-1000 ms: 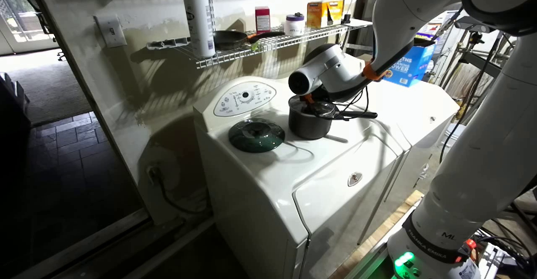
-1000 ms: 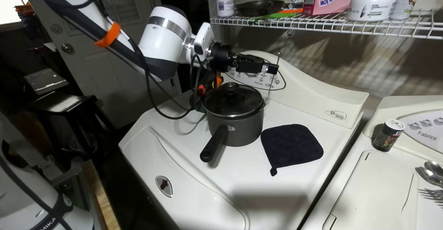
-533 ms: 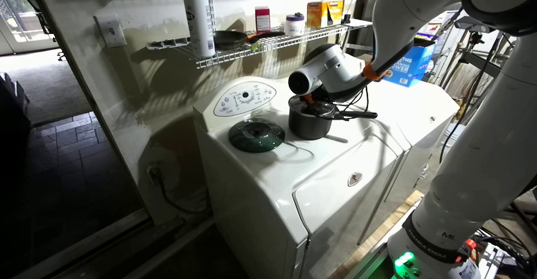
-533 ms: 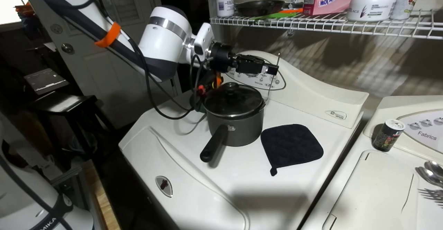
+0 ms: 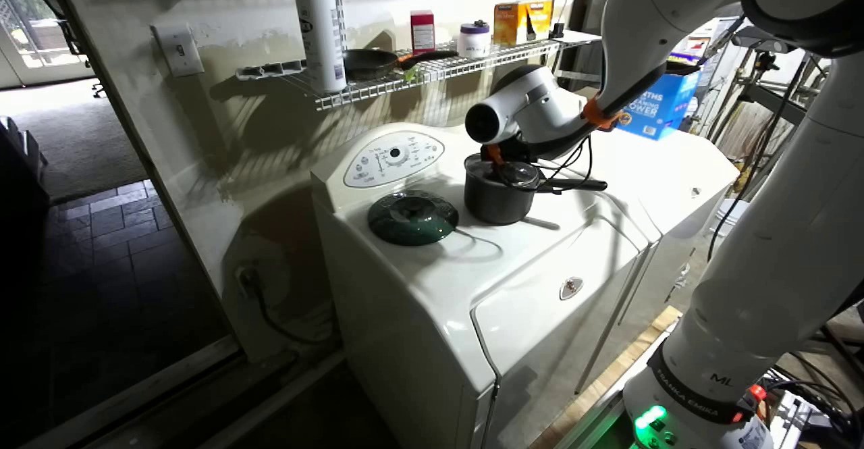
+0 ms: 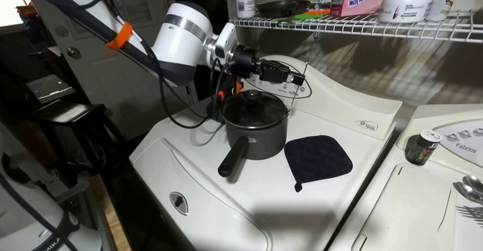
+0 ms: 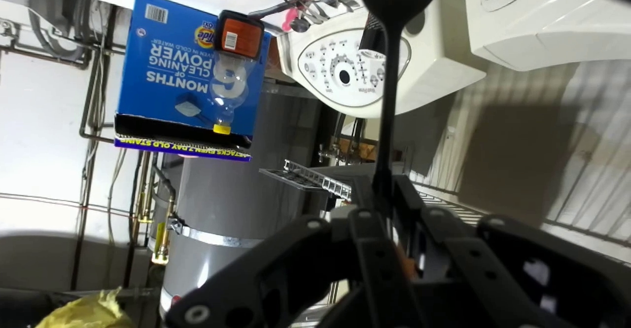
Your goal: Put the silver spoon inside the pot
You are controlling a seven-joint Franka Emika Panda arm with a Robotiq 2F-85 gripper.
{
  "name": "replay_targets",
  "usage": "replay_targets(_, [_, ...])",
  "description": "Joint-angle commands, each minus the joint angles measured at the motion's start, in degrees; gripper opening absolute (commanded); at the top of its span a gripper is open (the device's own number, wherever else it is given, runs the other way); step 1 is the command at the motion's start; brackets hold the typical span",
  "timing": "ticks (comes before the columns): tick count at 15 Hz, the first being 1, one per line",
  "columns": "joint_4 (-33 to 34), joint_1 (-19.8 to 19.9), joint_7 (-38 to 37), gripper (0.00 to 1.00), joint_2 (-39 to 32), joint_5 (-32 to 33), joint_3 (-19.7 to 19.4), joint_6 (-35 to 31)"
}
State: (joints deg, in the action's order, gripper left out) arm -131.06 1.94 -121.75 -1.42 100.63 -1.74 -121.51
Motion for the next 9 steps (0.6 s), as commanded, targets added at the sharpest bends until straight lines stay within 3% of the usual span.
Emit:
replay_targets(1, [2.43,0.85,3.29,0.04,-0.59,-3.79,-0.67,-3.32])
replay_targets(9, [4.44,1.32,7.35,0.04,-1.29,-8.01,-1.36,-5.29])
